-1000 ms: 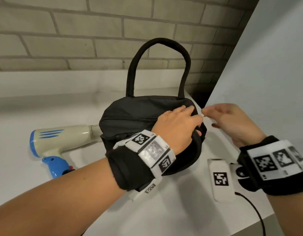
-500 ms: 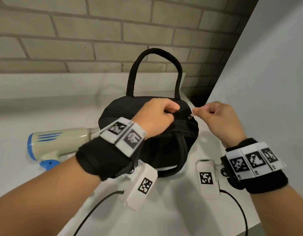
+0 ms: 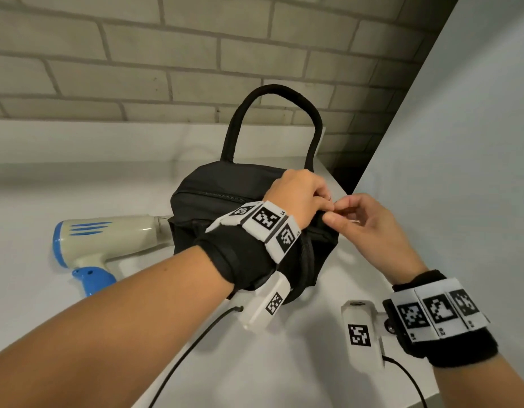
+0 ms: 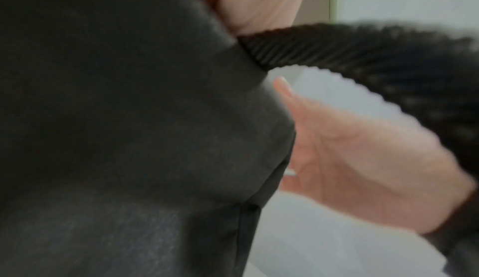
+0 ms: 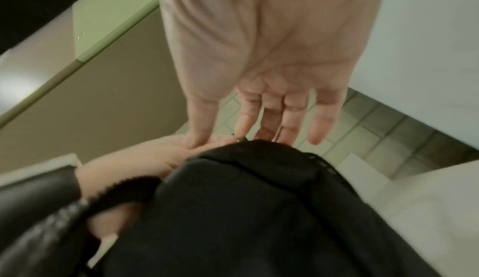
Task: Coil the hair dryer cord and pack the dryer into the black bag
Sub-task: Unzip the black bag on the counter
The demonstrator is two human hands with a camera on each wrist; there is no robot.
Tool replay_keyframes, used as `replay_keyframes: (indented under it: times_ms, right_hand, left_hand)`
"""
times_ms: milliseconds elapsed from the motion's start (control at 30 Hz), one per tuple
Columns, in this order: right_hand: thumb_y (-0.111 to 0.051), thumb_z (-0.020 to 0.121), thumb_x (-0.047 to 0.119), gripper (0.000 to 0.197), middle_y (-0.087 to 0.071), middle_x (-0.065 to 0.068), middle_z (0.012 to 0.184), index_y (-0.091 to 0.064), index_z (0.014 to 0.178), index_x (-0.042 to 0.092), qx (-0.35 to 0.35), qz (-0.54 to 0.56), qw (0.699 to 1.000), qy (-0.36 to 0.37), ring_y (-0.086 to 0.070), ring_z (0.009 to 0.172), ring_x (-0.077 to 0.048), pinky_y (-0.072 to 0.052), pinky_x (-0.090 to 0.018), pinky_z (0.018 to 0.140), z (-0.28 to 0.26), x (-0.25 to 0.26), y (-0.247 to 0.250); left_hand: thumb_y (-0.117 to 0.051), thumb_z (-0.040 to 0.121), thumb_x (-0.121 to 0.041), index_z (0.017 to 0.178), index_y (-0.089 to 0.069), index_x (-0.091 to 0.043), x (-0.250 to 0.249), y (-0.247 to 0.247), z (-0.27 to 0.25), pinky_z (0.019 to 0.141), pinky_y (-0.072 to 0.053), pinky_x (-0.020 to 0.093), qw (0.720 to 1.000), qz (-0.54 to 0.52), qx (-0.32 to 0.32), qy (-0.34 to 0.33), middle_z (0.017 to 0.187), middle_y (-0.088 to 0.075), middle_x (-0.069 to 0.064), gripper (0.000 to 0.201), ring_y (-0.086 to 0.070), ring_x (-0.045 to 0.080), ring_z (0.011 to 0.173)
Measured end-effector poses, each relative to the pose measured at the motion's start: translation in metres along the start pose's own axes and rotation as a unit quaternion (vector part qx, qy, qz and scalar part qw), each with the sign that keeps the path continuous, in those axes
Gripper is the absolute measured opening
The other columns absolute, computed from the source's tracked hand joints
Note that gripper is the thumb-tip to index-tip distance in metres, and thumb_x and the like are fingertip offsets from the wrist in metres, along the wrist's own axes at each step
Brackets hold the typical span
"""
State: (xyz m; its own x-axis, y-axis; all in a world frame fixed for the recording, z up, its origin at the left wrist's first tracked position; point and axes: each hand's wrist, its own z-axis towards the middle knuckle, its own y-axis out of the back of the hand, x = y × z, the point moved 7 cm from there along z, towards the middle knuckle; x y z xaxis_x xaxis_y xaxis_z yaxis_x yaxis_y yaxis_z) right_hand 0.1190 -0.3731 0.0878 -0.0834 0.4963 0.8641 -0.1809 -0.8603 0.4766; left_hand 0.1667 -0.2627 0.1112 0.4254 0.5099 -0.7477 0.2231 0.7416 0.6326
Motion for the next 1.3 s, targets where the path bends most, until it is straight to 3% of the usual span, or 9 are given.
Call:
replay_keyframes:
  times_ms: [67,233,500,700,833,933,1067,1167,1300]
  right_hand:
    - [-0.07,0.07,0.033,0.022,-0.059,0.003,0.085,-0.051,0.081,0.027,0.039,-0.018,0.999,-0.018,-0.056,0.08,-0.013,-0.047,-0.024,0.074,0.002,-0.012,-0.005]
    - [-0.06,0.082,0.022,0.014,-0.057,-0.004,0.067,-0.059,0.07,0.017,0.056,-0.003,0.998,-0.013,-0.051,0.06,-0.008,-0.04,-0.008,0.054,0.011,-0.013,-0.006]
    - [-0.051,0.088,0.009,0.032,-0.06,0.017,0.054,-0.06,0.061,0.022,0.022,0.054,0.998,0.029,-0.051,0.056,0.005,-0.041,-0.004,0.06,0.026,-0.033,0.022]
    - [-0.053,0.088,0.014,0.028,-0.065,0.021,0.055,-0.062,0.063,0.023,0.05,-0.044,0.998,-0.008,-0.055,0.056,0.008,-0.043,-0.01,0.066,0.029,-0.042,0.026]
    - [-0.055,0.077,0.046,0.017,-0.066,0.017,0.08,-0.065,0.079,0.032,0.129,-0.121,0.984,0.029,-0.058,0.073,0.009,-0.042,-0.015,0.071,0.025,0.016,-0.001]
    - [-0.056,0.053,0.069,0.057,-0.061,0.018,0.104,-0.058,0.102,0.04,0.236,-0.208,0.948,0.054,-0.056,0.099,-0.002,-0.045,-0.026,0.091,0.017,0.058,-0.04]
    - [-0.069,0.065,0.05,0.051,-0.056,0.016,0.098,-0.056,0.11,0.029,0.284,-0.321,0.891,0.15,-0.048,0.094,0.0,-0.035,-0.021,0.092,0.013,0.087,-0.088]
    - [-0.069,0.075,0.027,0.009,-0.06,0.013,0.073,-0.061,0.077,0.025,0.278,-0.184,0.928,0.167,-0.056,0.069,0.005,-0.04,-0.007,0.067,0.02,0.092,-0.088]
    - [-0.067,0.075,0.013,0.014,-0.066,0.02,0.064,-0.062,0.07,0.026,0.26,-0.06,0.951,0.159,-0.058,0.064,0.008,-0.042,-0.004,0.062,0.021,0.082,-0.07]
  left_hand:
    - [-0.066,0.078,-0.014,0.08,-0.069,-0.009,0.0,-0.002,0.001,0.076,-0.057,0.043,1.0,-0.022,0.008,0.01,0.075,-0.067,0.011,0.006,-0.068,0.029,0.074]
    - [-0.065,0.078,-0.013,0.08,-0.069,-0.008,-0.01,0.004,0.0,0.08,-0.055,0.036,0.998,0.024,0.057,-0.024,0.072,-0.065,0.005,0.007,-0.068,0.022,0.075]
    - [-0.064,0.079,-0.013,0.081,-0.071,-0.007,0.012,0.095,-0.015,0.078,-0.044,0.026,0.972,0.198,0.0,-0.127,0.085,-0.065,0.006,0.009,-0.047,0.003,0.064]
    - [-0.044,0.075,-0.044,0.074,-0.069,-0.012,0.089,0.122,-0.067,0.064,-0.045,0.021,0.975,0.201,-0.022,-0.092,0.073,-0.065,0.003,0.04,-0.055,0.002,0.068]
    - [-0.045,0.075,-0.044,0.075,-0.07,-0.015,0.095,0.116,-0.077,0.066,-0.042,0.004,0.98,0.167,-0.048,-0.093,0.075,-0.061,-0.01,0.038,-0.057,0.001,0.067]
    - [-0.058,0.074,-0.033,0.073,-0.072,-0.013,0.088,0.11,-0.073,0.063,-0.038,-0.002,0.981,0.146,-0.064,-0.111,0.073,-0.062,-0.009,0.024,-0.052,-0.017,0.063]
    - [-0.054,0.073,-0.039,0.073,-0.072,-0.014,0.089,0.101,-0.073,0.065,-0.041,0.009,0.982,0.15,-0.041,-0.107,0.074,-0.065,-0.006,0.031,-0.055,-0.005,0.072]
    - [-0.052,0.08,-0.038,0.083,-0.072,-0.02,0.093,0.096,-0.078,0.065,-0.041,0.024,0.96,0.262,0.011,-0.097,0.086,-0.069,-0.003,0.027,-0.062,0.009,0.078]
    - [-0.047,0.091,-0.027,0.101,-0.066,-0.023,0.11,0.069,-0.085,0.068,-0.035,0.023,0.91,0.383,0.156,-0.036,0.109,-0.063,-0.008,0.022,-0.059,0.013,0.098]
